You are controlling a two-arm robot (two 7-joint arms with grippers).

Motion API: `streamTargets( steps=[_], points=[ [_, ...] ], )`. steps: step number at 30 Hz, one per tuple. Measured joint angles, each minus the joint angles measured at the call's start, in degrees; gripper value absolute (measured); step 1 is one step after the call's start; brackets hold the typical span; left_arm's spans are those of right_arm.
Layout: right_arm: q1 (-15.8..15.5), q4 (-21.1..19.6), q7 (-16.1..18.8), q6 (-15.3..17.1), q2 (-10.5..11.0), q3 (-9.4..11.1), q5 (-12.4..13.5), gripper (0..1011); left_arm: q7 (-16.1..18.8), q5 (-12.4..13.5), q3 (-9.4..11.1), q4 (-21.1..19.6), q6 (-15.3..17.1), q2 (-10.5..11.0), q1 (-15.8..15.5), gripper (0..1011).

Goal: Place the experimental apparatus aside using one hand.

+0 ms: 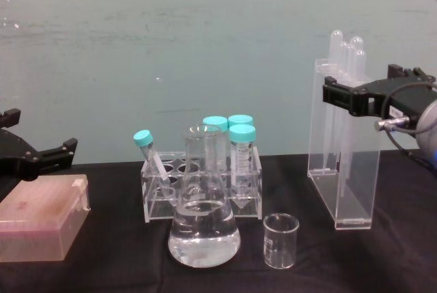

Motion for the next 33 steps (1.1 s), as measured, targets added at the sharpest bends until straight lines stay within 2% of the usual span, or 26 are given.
streamTargets(
  steps=[33],
  points=[
    [1.1,2.8,0.3,1.1,-5.6,3.2,-4.7,1000,0.0,0.0,0.0,0.0,0.0,0.0,0.0,1000]
  ],
)
